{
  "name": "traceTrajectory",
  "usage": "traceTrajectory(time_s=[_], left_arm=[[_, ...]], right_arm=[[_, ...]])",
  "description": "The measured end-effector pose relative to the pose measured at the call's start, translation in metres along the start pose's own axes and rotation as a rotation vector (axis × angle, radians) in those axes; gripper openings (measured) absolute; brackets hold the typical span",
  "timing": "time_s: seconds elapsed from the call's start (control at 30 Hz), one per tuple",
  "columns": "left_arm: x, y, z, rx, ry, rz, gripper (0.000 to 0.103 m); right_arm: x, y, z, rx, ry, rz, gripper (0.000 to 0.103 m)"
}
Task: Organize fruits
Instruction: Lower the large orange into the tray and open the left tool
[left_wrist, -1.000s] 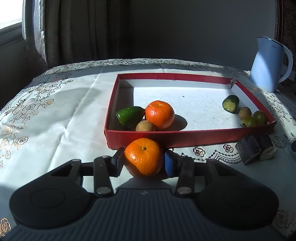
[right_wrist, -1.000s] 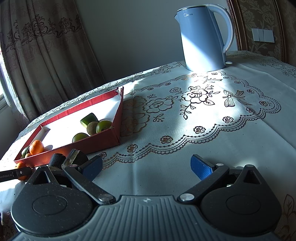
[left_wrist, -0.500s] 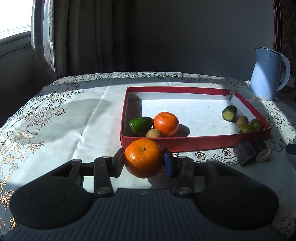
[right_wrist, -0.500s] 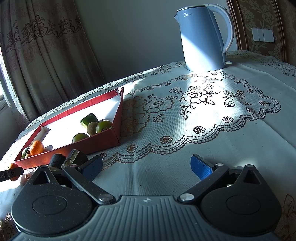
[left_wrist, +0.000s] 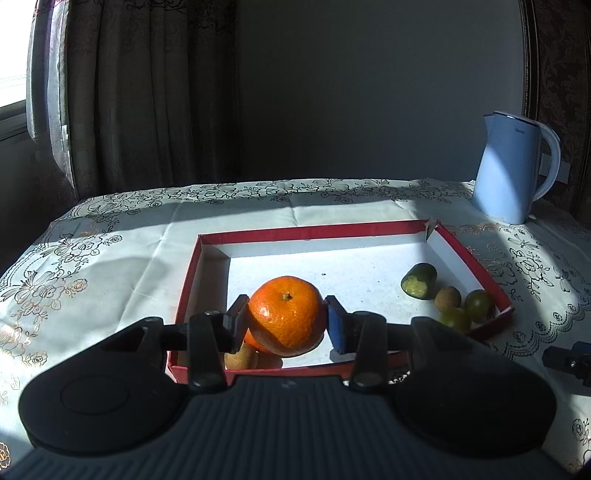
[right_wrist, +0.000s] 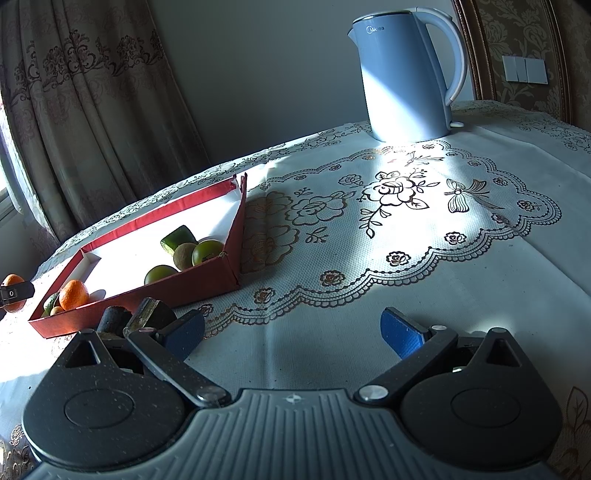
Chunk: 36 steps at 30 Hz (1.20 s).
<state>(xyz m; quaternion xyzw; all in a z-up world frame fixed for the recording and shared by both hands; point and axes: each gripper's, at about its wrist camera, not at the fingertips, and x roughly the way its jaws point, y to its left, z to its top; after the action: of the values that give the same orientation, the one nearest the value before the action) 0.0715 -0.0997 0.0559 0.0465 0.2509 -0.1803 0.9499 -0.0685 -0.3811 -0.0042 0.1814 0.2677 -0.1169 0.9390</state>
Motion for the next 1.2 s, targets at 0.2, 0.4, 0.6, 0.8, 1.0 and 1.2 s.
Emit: traceTrajectory(time_s=[0.2, 0.4, 0.6, 0.8, 1.0, 1.2], left_arm=[[0.031, -0.019, -0.012, 0.015, 0.068, -0.02, 0.04], [0.032, -0.023, -0.014, 0.039, 0.056, -0.017, 0.04], [0.033, -0.027, -0.015, 0.051, 0.05, -0.01, 0.04], [0.032, -0.025, -0.014, 0.043, 0.05, -0.02, 0.04], [0.032, -0.024, -0.015, 0.042, 0.049, -0.021, 0.04], [0.031, -0.028, -0.016, 0.06, 0.049, -0.016, 0.06]], right_arm=[[0.0, -0.001, 0.0, 0.003, -0.001, 0.002, 0.102], [0.0, 0.0, 0.0, -0.003, 0.001, -0.002, 0.103], [0.003, 0.006, 0.0, -0.034, 0.014, -0.027, 0.102], [0.013, 0.029, -0.002, -0.16, 0.065, -0.125, 0.103], [0.016, 0.036, -0.004, -0.214, 0.087, -0.168, 0.103], [0.016, 0.035, -0.004, -0.208, 0.084, -0.162, 0.103]])
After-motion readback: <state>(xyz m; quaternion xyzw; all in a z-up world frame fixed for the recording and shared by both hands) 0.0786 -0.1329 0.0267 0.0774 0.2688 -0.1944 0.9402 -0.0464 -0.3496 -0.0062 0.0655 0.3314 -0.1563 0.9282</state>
